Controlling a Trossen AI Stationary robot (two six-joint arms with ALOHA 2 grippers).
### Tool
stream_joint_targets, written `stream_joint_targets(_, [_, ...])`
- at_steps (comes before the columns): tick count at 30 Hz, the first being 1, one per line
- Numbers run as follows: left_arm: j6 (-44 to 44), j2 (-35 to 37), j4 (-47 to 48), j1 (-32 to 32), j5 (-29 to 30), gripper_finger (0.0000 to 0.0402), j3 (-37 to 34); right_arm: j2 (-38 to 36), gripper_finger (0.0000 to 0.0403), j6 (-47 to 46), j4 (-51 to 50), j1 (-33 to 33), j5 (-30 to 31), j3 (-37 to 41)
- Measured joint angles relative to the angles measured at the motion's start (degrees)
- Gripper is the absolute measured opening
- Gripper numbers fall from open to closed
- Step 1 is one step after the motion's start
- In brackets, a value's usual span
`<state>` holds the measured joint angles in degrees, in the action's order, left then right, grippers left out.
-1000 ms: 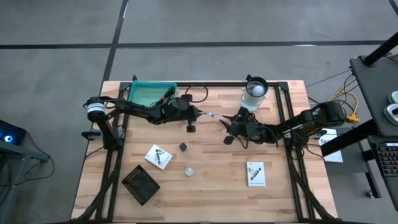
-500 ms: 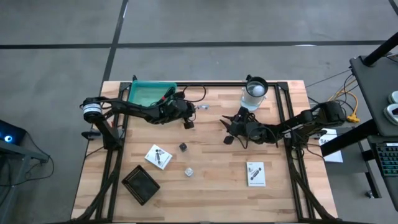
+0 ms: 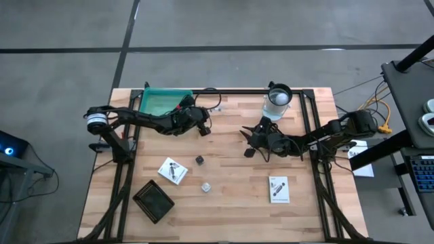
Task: Pick and place items into bin
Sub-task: Put the white charger cable into the green bin
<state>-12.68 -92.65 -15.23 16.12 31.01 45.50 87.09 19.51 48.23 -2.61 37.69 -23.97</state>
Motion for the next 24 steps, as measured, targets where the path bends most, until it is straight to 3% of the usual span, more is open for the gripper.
stream_joint_targets(5, [0.87, 0.65, 1.48, 0.0, 3.58, 0.0015, -0.07, 0.0, 0.0078, 0.0, -0.03, 0.0, 0.0, 0.0])
stream_joint_targets(10, [3.84, 2.99, 1.76, 0.0, 11.6, 0.0015, -1.03, 0.0, 0.007, 0.0, -0.03, 0.0, 0.0, 0.0])
stream_joint_targets(24, [9.36, 14.81, 1.43, 0.0, 16.02, 0.0015, -12.16, 0.0, 0.0077, 0.0, -0.06, 0.0, -0.02, 0.02])
